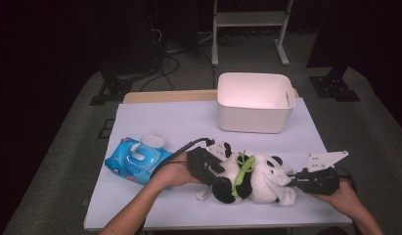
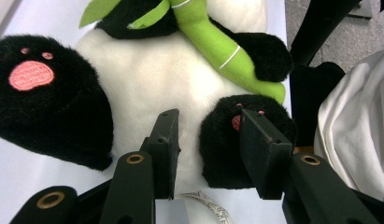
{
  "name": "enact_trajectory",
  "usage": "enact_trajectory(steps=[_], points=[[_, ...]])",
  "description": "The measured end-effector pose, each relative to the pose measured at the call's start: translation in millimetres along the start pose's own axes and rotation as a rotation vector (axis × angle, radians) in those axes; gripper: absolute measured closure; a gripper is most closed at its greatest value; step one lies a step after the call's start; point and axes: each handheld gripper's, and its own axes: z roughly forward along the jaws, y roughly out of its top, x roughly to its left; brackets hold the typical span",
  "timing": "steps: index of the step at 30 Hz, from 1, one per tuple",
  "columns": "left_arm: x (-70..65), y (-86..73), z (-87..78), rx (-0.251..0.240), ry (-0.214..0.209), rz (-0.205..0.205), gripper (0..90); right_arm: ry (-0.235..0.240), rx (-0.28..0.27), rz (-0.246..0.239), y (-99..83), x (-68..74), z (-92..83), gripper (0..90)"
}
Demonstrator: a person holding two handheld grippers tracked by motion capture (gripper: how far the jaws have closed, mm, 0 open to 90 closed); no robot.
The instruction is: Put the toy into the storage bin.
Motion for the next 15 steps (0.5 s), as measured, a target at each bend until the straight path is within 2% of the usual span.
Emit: enact_trajectory(steps=[4, 7, 12, 15], points=[[-0.3, -0.2, 1.6, 0.008, 0.005, 0.001, 57.9, 0.009, -0.023, 0.017, -2.8, 1.5, 1.6, 82.8], [-0.1, -1.2, 1.6, 0.005, 0.010, -0.003, 57.9, 0.009, -0.026, 0.003, 3.5, 2.6, 3.0, 82.8], [2.7, -4.9, 3.5, -0.013, -0.010, -0.018, 57.9, -0.015, -0.009, -0.032, 13.7, 5.3, 6.7, 82.8], [3.1, -6.0, 4.2, -0.019, -0.010, -0.024, 57.9, -0.014, -0.006, -0.027, 19.3, -1.8, 9.4, 82.9]])
